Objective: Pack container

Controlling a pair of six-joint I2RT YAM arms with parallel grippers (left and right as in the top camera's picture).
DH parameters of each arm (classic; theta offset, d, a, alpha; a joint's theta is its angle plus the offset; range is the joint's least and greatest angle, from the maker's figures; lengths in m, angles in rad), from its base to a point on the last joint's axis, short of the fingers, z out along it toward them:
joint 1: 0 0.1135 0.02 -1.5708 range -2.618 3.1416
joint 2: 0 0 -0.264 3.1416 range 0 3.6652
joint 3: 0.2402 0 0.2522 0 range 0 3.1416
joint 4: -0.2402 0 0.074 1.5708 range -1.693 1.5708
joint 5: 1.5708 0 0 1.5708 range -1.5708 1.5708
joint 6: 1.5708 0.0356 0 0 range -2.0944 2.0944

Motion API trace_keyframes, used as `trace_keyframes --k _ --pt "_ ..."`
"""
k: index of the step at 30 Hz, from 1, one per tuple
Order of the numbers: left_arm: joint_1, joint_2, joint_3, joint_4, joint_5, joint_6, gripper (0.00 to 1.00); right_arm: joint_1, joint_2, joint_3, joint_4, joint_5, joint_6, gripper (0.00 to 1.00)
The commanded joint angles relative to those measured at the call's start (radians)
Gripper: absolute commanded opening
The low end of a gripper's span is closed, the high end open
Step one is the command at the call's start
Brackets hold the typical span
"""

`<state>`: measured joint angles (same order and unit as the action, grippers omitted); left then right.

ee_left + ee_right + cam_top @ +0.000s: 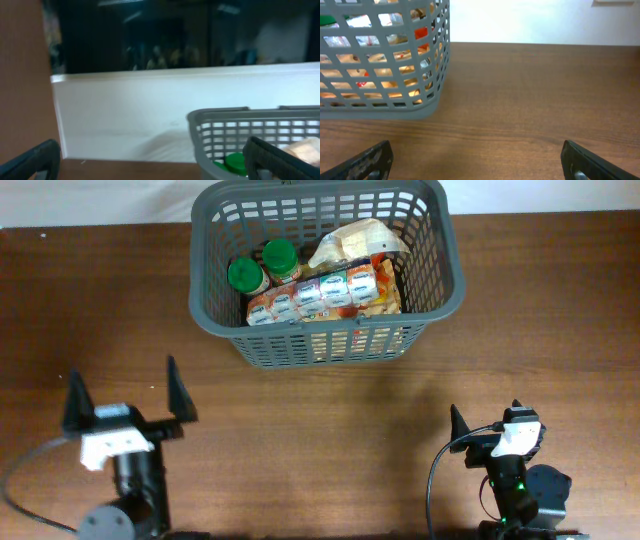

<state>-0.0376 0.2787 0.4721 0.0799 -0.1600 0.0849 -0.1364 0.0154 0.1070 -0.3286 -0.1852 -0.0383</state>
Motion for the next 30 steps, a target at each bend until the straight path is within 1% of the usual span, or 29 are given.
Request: trace_keyframes --k 1,4,10,18,23,30 --pt "-0.018 -0.163 -0.250 0.037 0.151 -0.003 0.99 0.008 -0.009 -0.005 -0.005 -0.013 -0.006 0.99" --pt "-0.049 -0.230 -0.351 0.036 0.184 -0.003 0.99 0.008 -0.009 -0.005 -0.005 -0.013 -0.006 0.99" --pt "-0.089 -0.274 -0.444 0.015 0.183 -0.002 0.99 0.008 -0.009 -0.005 -0.005 -0.013 -0.006 0.99" --pt "-0.089 -0.274 -0.458 -0.138 0.183 -0.002 0.99 0.008 -0.009 -0.005 -0.005 -0.013 -0.006 0.99" --pt "-0.089 -0.274 -0.458 -0.169 0.183 -0.002 0.99 0.008 -0.009 -0.005 -0.005 -0.013 -0.006 0.98" --pt "-0.089 -0.272 -0.458 -0.168 0.183 -0.002 0.99 0.008 -0.009 -0.005 -0.005 -0.013 -0.006 0.99"
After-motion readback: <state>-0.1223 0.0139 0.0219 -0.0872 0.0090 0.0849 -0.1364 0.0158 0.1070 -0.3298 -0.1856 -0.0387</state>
